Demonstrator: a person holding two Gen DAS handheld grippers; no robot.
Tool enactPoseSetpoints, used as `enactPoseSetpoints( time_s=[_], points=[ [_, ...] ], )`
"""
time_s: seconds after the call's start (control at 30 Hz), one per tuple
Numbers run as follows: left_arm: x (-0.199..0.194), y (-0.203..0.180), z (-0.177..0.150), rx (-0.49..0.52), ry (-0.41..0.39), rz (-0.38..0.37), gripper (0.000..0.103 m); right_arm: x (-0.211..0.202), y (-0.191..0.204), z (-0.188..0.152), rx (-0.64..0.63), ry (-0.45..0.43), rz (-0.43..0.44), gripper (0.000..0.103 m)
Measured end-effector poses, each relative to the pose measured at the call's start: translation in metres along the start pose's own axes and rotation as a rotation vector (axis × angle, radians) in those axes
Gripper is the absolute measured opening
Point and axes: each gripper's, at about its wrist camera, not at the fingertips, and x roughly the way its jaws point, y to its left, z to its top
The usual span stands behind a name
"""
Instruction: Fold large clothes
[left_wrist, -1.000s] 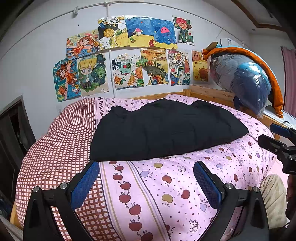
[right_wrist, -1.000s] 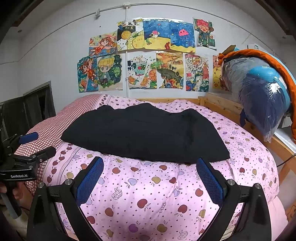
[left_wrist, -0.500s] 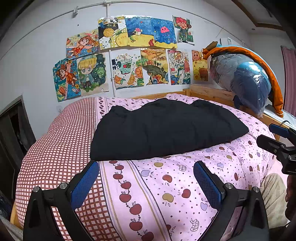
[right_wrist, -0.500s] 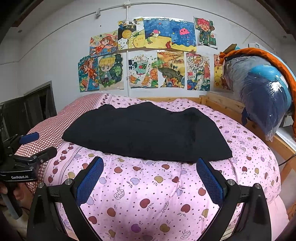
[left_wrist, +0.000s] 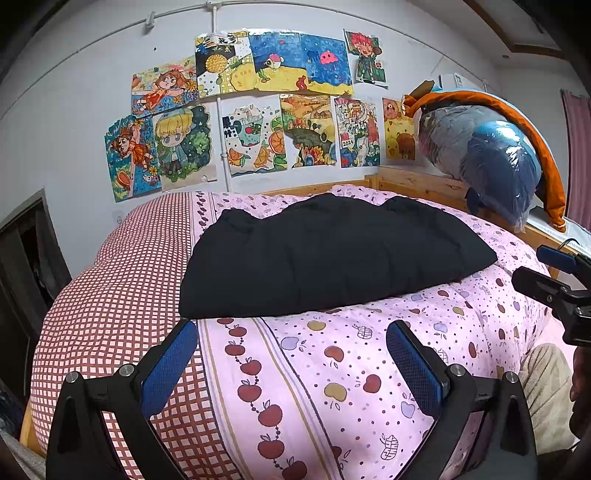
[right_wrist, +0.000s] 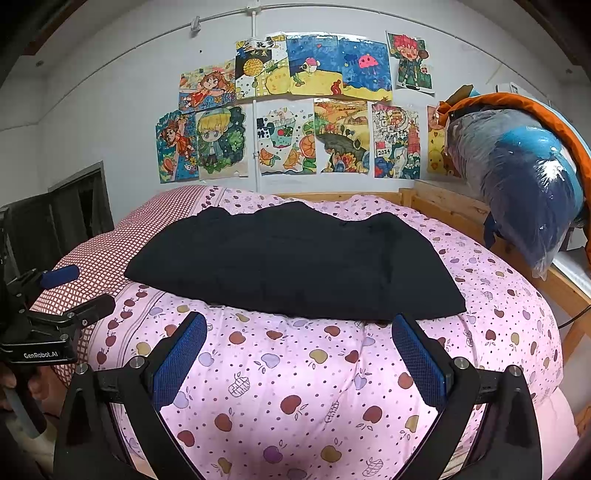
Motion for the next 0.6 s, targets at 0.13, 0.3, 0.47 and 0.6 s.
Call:
enactPoseSetpoints(
  time_s=[0.13,0.3,0.47,0.6],
  points=[
    [-0.0003,0.0015,-0.0023,0.003,-0.005,-0.005,0.103,0.0010,0.0008,-0.0007,0.000,-0.001,-0.001,0.099],
    [0.0001,0.0019,-0.0034,0.016,-0.009,0.005,0.103,0.0018,-0.0008,-0.0007,0.001,-0.001,0.000,0.099],
    [-0.0005,0.0010,-0.0036,0.032,-0.019,0.050,0.103,0.0029,0.0012,-0.0017,0.002,0.001,0.001,0.099],
    [0.0000,0.0019,-0.0033,0.041,-0.019,0.069,0.103,0.0040,0.0032,-0.0036,0.006,0.006,0.003,0.099]
  ],
)
